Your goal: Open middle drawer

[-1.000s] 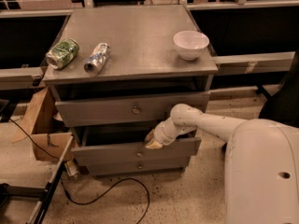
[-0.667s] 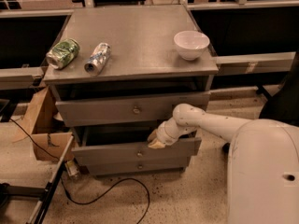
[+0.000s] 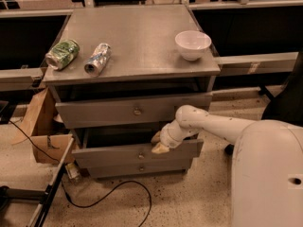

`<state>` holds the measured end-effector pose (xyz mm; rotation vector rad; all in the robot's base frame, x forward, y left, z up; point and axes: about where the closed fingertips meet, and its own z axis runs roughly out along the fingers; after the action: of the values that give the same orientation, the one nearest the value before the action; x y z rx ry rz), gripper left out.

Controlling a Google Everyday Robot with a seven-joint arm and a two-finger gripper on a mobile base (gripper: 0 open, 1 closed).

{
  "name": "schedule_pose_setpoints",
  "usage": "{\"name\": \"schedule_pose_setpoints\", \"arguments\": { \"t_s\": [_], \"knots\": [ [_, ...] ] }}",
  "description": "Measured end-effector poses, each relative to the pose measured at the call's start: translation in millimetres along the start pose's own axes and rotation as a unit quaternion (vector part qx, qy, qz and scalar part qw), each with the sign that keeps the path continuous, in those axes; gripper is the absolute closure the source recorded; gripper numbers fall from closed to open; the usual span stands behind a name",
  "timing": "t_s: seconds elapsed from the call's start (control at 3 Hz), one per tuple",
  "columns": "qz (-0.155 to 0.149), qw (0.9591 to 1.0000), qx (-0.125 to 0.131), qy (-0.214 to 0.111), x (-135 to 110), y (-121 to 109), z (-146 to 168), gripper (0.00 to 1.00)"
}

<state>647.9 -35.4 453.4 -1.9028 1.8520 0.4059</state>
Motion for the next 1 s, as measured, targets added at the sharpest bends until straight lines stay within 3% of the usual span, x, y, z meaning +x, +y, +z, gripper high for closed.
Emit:
{"name": "schedule_pose_setpoints", "arguments": {
  "t_s": [0.33, 0.67, 1.0],
  "knots": [
    [-0.009, 0.9988, -0.043, 0.022, 15, 46, 3, 0.04],
    [-0.009, 0.9988, -0.043, 0.022, 14, 46, 4, 0.0],
    [-0.024, 0.9968, -0.071, 0.026, 18, 79, 11, 0.0]
  ]
}}
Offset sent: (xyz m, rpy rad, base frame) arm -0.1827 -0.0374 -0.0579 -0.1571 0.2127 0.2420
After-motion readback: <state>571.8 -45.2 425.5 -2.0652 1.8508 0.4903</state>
